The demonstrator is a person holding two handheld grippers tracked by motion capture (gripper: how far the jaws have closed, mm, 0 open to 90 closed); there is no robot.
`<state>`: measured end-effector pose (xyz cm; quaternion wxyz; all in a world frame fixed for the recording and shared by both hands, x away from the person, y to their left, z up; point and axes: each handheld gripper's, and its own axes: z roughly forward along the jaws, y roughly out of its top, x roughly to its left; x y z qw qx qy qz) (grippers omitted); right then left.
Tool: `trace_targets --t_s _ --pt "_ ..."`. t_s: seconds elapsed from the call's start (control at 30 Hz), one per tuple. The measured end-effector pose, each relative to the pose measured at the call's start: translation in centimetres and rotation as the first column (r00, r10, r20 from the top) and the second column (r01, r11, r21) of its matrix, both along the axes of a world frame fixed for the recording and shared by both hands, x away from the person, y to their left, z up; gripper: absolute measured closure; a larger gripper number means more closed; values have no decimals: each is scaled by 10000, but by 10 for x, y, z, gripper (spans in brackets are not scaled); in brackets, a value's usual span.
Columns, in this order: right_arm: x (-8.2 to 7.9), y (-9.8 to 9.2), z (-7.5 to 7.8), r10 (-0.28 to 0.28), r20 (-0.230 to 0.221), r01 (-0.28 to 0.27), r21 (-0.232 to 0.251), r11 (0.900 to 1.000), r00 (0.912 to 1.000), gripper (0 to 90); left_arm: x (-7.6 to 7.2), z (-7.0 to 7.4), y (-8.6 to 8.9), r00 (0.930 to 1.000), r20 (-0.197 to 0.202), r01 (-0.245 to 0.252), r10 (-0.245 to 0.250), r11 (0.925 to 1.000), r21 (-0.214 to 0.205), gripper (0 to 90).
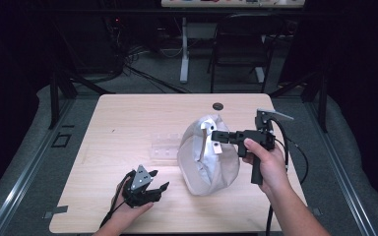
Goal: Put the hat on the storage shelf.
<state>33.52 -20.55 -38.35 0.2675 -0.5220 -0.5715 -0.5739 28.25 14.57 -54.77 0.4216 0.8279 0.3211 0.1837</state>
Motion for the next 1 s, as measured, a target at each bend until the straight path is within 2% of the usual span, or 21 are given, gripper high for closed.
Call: trace_targets --t_s 0.17,0.23,0.3,0.4,0.5,0.67,0.77,0.87,0.93,1.0 --pt "1 0 5 -165 13 165 176 9997 9999 824 -10 9 -11 9987 270 429 -424 9989 -181 408" --pt "1 0 7 -270 78 268 258 9993 9996 824 -15 13 -19 9963 521 689 -678 9974 -193 406" --pt "2 0 11 -307 133 302 335 9990 9994 824 -20 15 -27 9941 575 934 -921 9954 -200 396" --pt "3 0 16 -410 244 401 353 9986 9989 824 -26 19 -41 9893 790 1228 -1224 9924 -8 394" --pt "4 1 21 -564 303 553 351 9978 9979 824 -30 22 -54 9845 1151 1300 -1322 9912 265 385" --pt "6 5 27 -673 394 660 345 9972 9970 823 -34 28 -77 9767 1479 1508 -1553 9877 415 371" --pt "8 7 29 -742 413 729 338 9968 9964 823 -35 32 -90 9750 1734 1300 -1391 9895 629 370" --pt "9 9 30 -789 421 773 369 9963 9960 823 -32 33 -99 9777 1847 847 -1000 9924 889 375" --pt "10 10 31 -801 436 787 333 9963 9958 823 -27 33 -102 9816 1737 640 -790 9939 903 400" --pt "10 11 32 -814 419 800 327 9963 9958 823 -23 33 -104 9818 1836 271 -479 9931 1145 453"
